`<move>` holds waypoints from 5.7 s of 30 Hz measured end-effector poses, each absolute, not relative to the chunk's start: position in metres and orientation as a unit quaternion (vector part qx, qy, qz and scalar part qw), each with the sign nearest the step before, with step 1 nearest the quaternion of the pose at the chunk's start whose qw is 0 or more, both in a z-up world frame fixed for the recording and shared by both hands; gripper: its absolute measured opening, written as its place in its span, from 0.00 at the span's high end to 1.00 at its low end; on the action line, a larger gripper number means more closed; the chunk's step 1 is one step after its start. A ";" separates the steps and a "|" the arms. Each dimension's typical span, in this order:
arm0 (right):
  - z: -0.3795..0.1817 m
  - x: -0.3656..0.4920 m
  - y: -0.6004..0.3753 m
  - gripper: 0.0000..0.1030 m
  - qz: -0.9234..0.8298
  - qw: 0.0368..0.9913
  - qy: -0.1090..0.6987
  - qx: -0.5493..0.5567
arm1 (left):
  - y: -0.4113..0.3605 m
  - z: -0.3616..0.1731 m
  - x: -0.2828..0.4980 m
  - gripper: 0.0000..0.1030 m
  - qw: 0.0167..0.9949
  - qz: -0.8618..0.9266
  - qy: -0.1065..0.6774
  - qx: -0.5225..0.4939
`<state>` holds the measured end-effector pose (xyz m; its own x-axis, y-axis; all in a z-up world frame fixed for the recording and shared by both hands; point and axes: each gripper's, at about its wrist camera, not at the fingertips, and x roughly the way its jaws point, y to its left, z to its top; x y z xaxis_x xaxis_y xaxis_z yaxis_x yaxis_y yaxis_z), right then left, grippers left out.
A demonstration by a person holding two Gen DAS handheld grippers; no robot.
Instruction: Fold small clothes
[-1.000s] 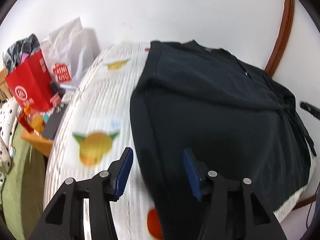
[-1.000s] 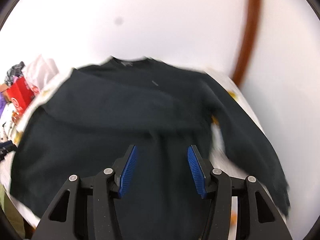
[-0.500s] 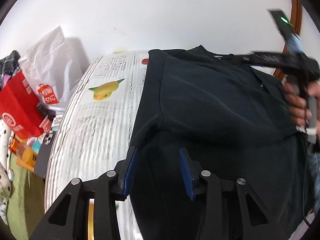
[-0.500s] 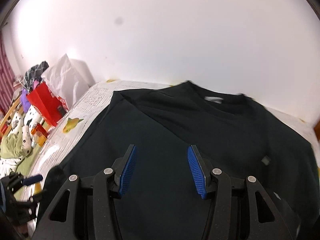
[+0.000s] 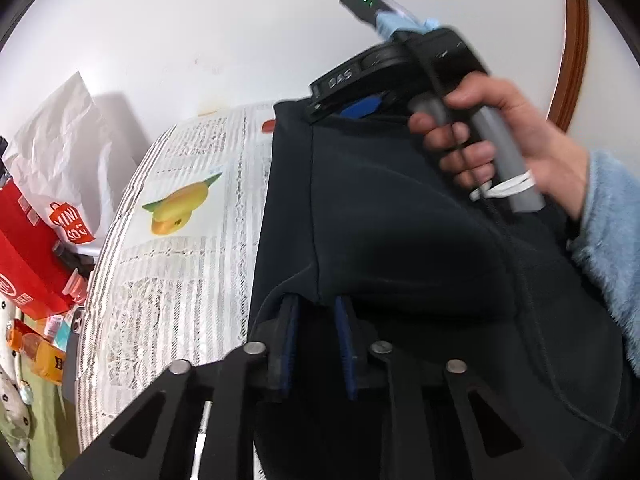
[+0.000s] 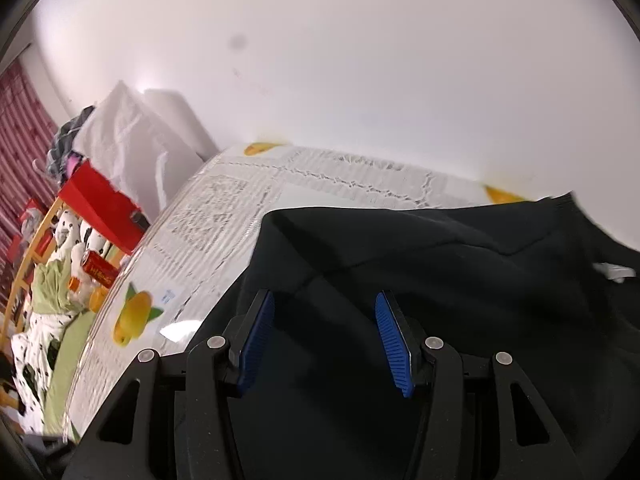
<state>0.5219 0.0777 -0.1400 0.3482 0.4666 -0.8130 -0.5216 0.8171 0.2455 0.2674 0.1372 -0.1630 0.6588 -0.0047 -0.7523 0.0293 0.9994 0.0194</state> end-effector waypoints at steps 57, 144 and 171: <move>-0.080 0.425 -0.087 0.68 0.158 0.875 0.447 -0.098 | 0.184 -0.153 0.265 0.61 0.923 0.004 0.374 -0.091; -0.060 0.314 -0.059 0.36 0.119 0.905 0.407 -0.037 | 0.137 -0.186 0.157 0.40 0.899 0.029 0.433 -0.057; -0.110 0.215 -0.316 0.46 -0.018 0.892 0.452 0.006 | -0.001 -0.103 0.254 0.40 0.918 -0.045 0.392 0.021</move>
